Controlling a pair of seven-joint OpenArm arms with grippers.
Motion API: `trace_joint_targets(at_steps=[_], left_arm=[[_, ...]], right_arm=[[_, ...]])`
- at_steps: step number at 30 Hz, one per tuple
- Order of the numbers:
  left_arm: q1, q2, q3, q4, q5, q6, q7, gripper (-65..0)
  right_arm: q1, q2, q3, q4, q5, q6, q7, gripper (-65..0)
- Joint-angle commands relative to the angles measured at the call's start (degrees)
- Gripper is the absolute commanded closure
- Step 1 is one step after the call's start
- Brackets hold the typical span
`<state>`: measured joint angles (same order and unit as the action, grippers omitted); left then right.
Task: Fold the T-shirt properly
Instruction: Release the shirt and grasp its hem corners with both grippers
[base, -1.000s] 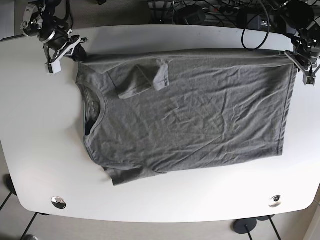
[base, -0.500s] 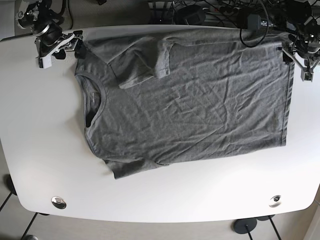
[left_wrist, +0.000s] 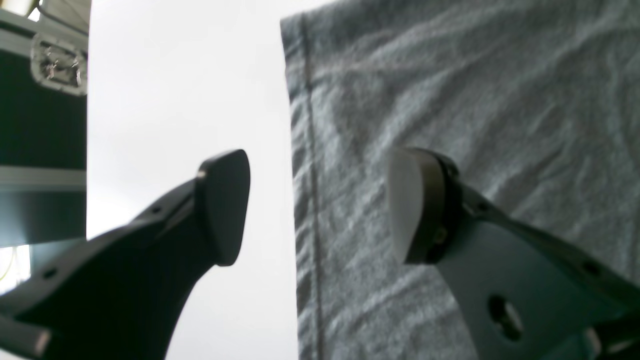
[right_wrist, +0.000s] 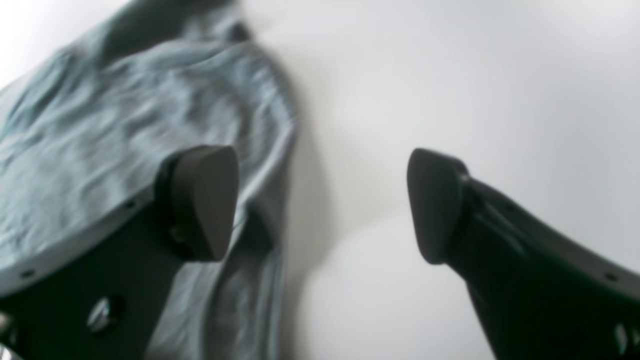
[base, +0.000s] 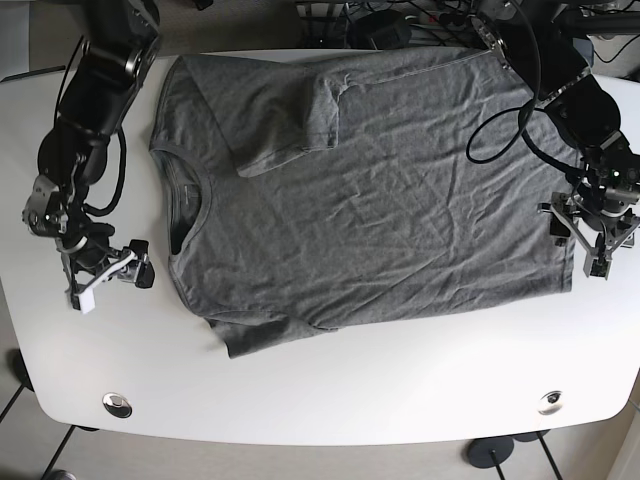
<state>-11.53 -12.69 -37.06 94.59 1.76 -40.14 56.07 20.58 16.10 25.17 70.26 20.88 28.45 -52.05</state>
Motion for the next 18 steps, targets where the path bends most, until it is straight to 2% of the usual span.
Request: trace_joint_targets(at_steps=[1,4,7,13,16,18], left_arm=[[-1.44,-0.89,-0.17,-0.21,0.13,0.14,-0.82,-39.7],[-1.44,-0.98,-0.35,-0.65,0.13,0.14,-0.91,-39.7],[-1.26,-1.16,-0.52,-1.0,-0.22,0.14,-0.91,-39.7],[-1.26,-1.25,-0.52,-1.09,0.22,0.14,-5.04,-40.1],[-1.44,-2.92,-0.44,-1.62,0.22,0.18,-6.27,-40.3],[-1.61,-3.8,-0.17,-5.14,0.04,3.52,-8.73,-40.4]], right_arm=[[5.58,1.62,-1.74,-7.53,-2.2,2.98,5.15,-50.3],[9.36,1.88,-2.79,-18.35,-5.46,4.74,10.43,-50.3],[9.8,1.7,-2.71,-23.36,-5.46,5.09,12.8,-50.3],[7.51,-1.99,-2.97,-23.18,-5.46,5.09,13.06,-50.3],[7.33,-4.1,-3.06,-23.36,-5.9,5.09,13.06,-50.3],[7.33,-4.63,-3.06,-23.45,-5.9,5.09,13.68,-50.1]])
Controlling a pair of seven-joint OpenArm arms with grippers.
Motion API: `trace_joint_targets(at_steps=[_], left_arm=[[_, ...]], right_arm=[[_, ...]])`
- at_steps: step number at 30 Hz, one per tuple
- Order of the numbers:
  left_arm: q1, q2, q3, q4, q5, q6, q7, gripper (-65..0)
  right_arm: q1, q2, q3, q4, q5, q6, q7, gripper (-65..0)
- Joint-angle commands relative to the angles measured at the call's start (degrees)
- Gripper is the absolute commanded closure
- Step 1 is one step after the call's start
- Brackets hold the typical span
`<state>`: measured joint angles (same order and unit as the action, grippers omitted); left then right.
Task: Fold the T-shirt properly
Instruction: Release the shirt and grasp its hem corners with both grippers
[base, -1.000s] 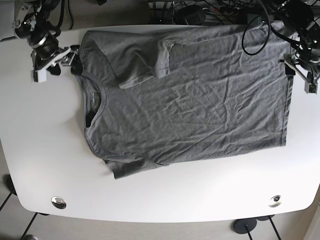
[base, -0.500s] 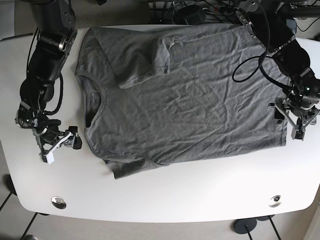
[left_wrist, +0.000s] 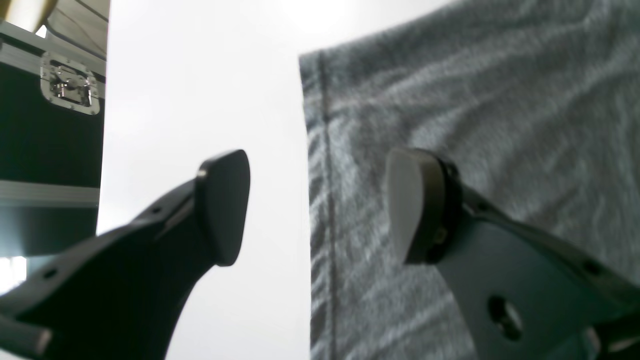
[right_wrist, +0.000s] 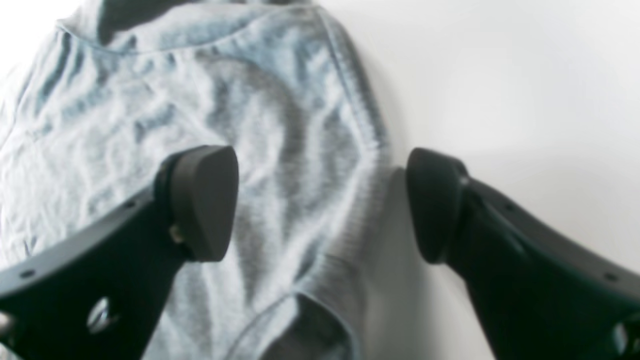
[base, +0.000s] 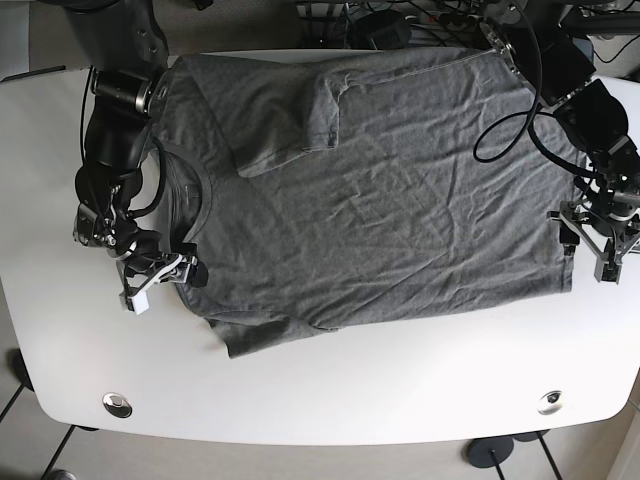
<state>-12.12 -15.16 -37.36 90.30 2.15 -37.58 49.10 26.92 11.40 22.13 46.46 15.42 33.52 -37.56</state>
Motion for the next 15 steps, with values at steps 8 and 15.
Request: trace_joint_targets(at_steps=[8,15], left_arm=[[-7.88,-7.39,-0.13,-21.25,-0.61,8.88,-10.99,-48.5],[-12.98,-8.18,-0.04,-36.19,-0.7,8.7,-13.1,-48.5]], right_arm=[[0.91,-0.89,-0.11,0.18,-0.43,0.02,-0.64,-18.7],[0.82,-0.98,-0.11,0.62,-0.43,0.02,-0.64,-1.9]])
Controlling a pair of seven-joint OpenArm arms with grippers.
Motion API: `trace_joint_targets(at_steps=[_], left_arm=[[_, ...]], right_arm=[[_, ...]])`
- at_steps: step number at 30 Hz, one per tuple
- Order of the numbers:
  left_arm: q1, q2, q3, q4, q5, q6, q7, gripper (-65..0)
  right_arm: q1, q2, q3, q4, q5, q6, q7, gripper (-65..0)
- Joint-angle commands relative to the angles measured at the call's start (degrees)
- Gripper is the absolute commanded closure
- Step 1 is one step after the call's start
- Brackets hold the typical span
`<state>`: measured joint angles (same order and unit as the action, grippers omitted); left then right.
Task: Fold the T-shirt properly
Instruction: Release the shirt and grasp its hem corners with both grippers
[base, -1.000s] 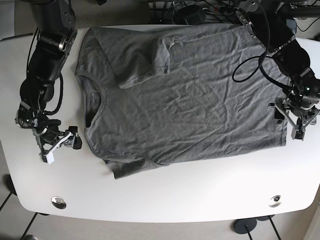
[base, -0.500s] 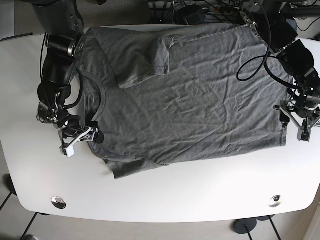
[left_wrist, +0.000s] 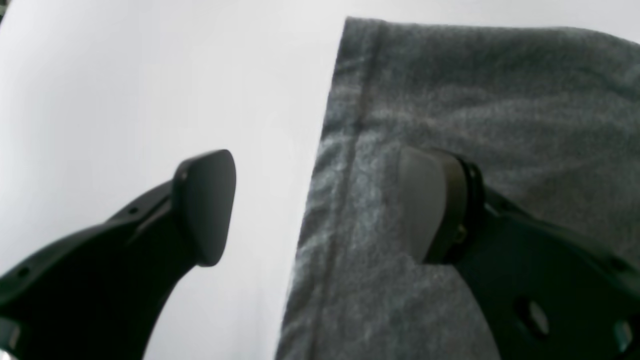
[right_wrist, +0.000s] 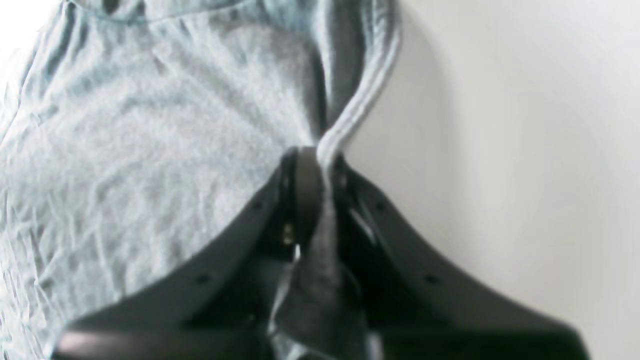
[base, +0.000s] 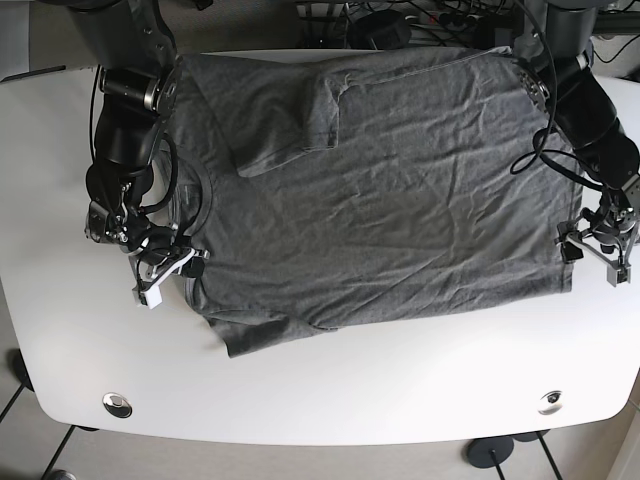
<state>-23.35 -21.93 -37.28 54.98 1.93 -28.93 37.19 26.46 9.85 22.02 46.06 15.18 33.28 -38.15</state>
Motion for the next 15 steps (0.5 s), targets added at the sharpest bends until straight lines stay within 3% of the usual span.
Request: trace_joint_targets(at_steps=[1,11,13,15], left_arm=[[-2.01,-1.41,-0.13,-2.19,-0.48,-0.04,-1.19,-48.5],[-2.01,-1.14,0.22,-13.0,-0.57,-0.3,-3.83,-47.8],[-2.01,-0.97,0.57,-13.18,-0.57,-3.56,-3.74,-47.6],[-2.1,-0.09,2.86,-13.27,-0.57,-6.19,-3.65,-42.1]], right_arm=[[1.28,0.66,0.0,1.01,-0.19,0.26,-0.05,-1.9],[1.37,0.57,0.0,1.1,-0.28,0.17,-0.05,-1.9],[1.37,0.57,0.0,1.1,-0.28,0.17,-0.05,-2.1],[1.37,0.57,0.0,1.1,-0.28,0.17,-0.05,-2.1]])
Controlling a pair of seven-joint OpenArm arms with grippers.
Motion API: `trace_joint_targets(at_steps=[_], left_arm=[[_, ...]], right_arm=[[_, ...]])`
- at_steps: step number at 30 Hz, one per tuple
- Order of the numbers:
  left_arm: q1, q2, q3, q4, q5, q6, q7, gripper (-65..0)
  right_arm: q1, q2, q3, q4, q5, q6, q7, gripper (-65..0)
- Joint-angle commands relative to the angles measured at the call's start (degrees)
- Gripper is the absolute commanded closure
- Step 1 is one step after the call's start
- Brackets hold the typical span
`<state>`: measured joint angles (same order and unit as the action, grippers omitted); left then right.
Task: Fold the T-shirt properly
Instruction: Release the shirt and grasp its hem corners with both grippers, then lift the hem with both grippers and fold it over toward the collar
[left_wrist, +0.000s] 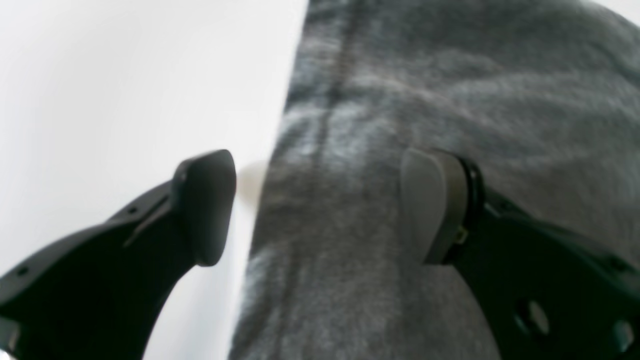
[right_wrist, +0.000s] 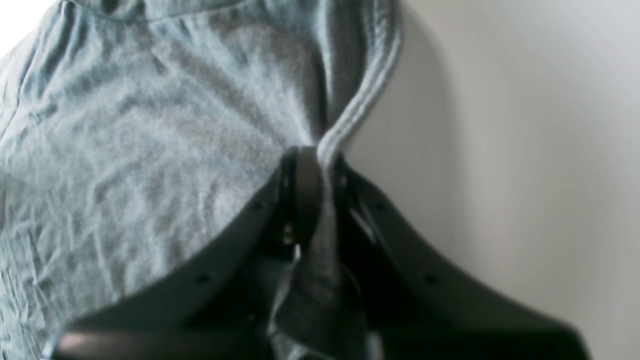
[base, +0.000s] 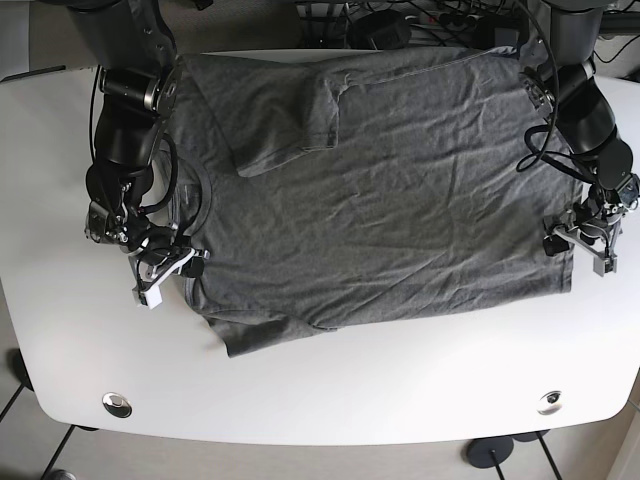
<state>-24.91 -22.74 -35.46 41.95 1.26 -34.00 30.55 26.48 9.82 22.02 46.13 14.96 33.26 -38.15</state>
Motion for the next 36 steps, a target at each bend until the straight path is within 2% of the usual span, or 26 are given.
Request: trace_joint_targets(at_steps=[1,5,7,10,14,15,18,23,29,32,36], left_arm=[[-0.63,1.25,1.84,-0.24,0.11,-1.12,2.99,-38.6],[-3.45,1.78,5.18,-2.79,0.19,-0.95,2.55,-24.3],[-5.91,1.78,5.35,-5.25,0.63,-0.95,-0.08,-12.1],[-7.23,1.42,5.09,-7.89,0.55,-0.95,-2.11,-1.3],[-6.87,1.51,4.83,-3.14,0.19,-1.47,-1.31,-1.1],[-5.56,1.69,4.83,0.64,0.11,-1.65,0.36,-1.1],[-0.72,3.27,2.8,17.08,0.11,-5.08,7.74,-1.0],[0.25,4.85,1.66,29.39,0.19,-6.0,14.07,-1.0],[-9.86,4.76,4.3,33.17,0.19,-6.0,19.78,-1.0],[-16.98,4.76,6.67,33.08,0.37,-6.0,20.22,-1.0],[-27.36,4.68,10.98,32.99,0.63,-6.0,20.22,-1.0]], right_arm=[[1.34,0.68,0.0,1.04,-0.06,0.2,-0.05,-2.1],[1.34,0.68,0.0,1.12,0.38,0.28,-0.05,-2.1],[1.17,0.5,0.0,3.06,0.2,0.28,-0.05,-2.1],[-0.06,0.42,0.0,5.61,0.47,0.28,-0.13,-2.1],[-1.12,0.24,0.0,8.95,0.56,0.37,-0.57,-1.7],[-2.17,0.24,0.0,10.79,0.56,0.37,-1.28,-1.6],[-6.22,-0.11,0.18,21.43,0.56,2.31,-5.67,-1.6],[-7.36,-0.55,0.26,31.19,0.56,2.66,-10.51,-1.6],[3.98,3.14,0.0,31.1,0.56,2.66,-14.46,-1.6],[12.07,4.72,-0.09,30.93,0.29,2.66,-17.1,-1.6],[26.22,7.45,-2.46,23.72,0.56,2.66,-19.21,-1.6]])
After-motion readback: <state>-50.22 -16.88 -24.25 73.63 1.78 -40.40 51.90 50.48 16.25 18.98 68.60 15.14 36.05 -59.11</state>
